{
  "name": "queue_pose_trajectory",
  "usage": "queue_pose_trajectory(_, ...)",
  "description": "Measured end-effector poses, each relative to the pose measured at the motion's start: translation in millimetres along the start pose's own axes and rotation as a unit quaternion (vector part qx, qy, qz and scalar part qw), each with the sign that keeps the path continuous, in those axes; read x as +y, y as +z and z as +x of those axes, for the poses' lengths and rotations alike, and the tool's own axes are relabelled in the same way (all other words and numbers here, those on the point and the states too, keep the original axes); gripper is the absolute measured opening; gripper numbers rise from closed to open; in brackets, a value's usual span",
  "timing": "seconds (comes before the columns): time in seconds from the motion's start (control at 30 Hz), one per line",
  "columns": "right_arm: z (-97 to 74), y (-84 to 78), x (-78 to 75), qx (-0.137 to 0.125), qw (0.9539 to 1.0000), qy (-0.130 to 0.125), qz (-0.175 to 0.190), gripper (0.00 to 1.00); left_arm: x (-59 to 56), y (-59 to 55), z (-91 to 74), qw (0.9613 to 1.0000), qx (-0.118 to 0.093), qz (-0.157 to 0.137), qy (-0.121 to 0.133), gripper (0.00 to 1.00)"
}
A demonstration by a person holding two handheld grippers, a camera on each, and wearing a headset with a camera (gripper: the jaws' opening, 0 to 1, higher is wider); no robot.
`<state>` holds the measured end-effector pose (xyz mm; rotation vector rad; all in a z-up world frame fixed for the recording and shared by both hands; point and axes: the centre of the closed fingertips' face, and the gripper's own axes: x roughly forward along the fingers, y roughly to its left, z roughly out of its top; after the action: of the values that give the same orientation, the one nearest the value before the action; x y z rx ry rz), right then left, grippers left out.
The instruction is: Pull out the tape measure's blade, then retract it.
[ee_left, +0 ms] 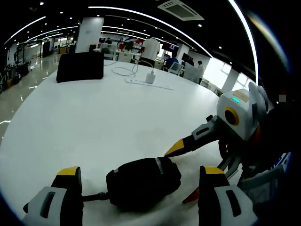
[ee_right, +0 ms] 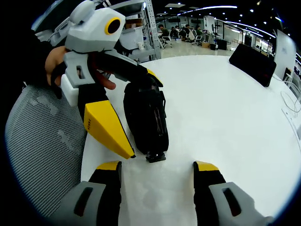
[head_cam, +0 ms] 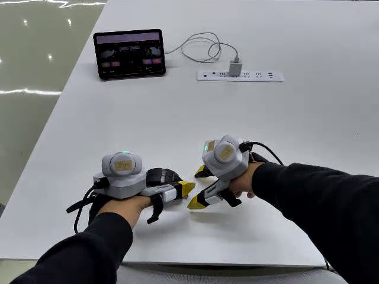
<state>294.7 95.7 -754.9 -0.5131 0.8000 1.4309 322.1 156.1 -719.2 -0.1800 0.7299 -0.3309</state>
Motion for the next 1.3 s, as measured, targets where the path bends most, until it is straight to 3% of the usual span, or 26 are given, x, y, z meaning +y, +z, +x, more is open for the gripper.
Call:
queue_pose_trajectory(0.13,0.4,7.0,2.7,-0.013,0.9998,0.004,0.012,0.71,-0.9,-0.4,-0.6,1.0,0.002,0.007,-0.004,1.0)
queue_pose_trajectory(0.2,1.5,11.4,5.1,-0.023,0.9995,0.008,0.019,0.83,-3.4,-10.5,-1.5,0.9993,0.037,0.001,-0.008,1.0)
queue_pose_trajectory(0.37,1.1,16.9,8.2,-0.033,0.9987,0.015,0.037,1.0,-3.2,-6.7,-2.2,0.9996,0.025,0.011,-0.009,1.0)
queue_pose_trajectory(0.6,-1.6,17.1,8.2,-0.034,0.9984,0.011,0.043,1.0,-1.6,-3.7,-4.0,0.9996,0.022,0.008,-0.012,1.0)
queue_pose_trajectory(0.67,-4.2,16.9,6.1,-0.035,0.9984,0.005,0.044,1.0,-7.2,-3.1,-4.6,0.9994,0.021,0.007,-0.027,1.0)
queue_pose_trajectory(0.73,-8.6,17.0,3.8,-0.039,0.9981,-0.002,0.047,1.0,-5.9,-5.3,-4.0,0.999,0.03,0.02,-0.027,1.0)
queue_pose_trajectory(0.97,-26.9,10.2,-6.4,-0.049,0.9961,-0.038,0.063,1.0,-6.0,1.3,-7.2,0.9976,0.028,0.049,-0.04,1.0)
queue_pose_trajectory(1.3,-60.7,-10.8,-17.9,-0.071,0.9895,-0.08,0.097,1.0,-4.5,0.2,-14.5,0.9941,0.029,0.091,-0.051,1.0)
